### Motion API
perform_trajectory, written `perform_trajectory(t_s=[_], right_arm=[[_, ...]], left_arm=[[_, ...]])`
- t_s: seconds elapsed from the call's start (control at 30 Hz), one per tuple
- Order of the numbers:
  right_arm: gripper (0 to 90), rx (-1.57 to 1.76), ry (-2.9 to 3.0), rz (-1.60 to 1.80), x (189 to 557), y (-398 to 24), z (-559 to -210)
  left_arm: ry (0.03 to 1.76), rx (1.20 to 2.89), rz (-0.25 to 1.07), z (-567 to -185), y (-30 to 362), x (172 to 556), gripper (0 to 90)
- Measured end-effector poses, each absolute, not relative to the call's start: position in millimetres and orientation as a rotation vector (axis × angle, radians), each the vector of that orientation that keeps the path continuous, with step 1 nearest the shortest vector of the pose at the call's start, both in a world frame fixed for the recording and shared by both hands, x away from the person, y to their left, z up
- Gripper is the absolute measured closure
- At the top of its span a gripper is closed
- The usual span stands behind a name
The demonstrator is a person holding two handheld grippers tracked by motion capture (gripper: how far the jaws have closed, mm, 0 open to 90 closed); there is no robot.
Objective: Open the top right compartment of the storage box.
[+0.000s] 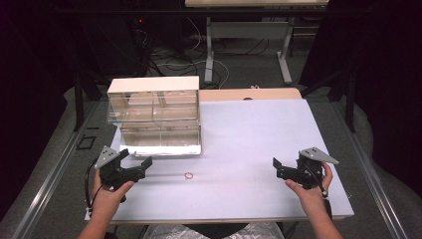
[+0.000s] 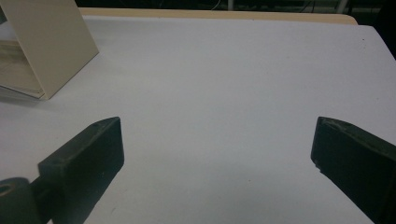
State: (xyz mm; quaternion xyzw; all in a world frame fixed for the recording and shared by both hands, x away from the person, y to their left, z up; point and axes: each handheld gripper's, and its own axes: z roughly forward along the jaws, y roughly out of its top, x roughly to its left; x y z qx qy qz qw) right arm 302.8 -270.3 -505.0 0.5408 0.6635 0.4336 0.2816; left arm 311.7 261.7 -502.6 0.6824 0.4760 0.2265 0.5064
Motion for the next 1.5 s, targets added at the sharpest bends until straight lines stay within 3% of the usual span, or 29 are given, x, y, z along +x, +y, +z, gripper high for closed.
perform_trajectory(t_s=[0.73, 1.5], right_arm=[[6.4, 1.406, 1.805, 1.148, 302, -259, -506], [8.2, 1.392, 1.841, 1.162, 300, -253, -509]], left_arm=[[1.106, 1.642, 0.544, -477, 267, 305, 4.0], [1.170, 1.621, 0.559, -439, 276, 326, 45.9]])
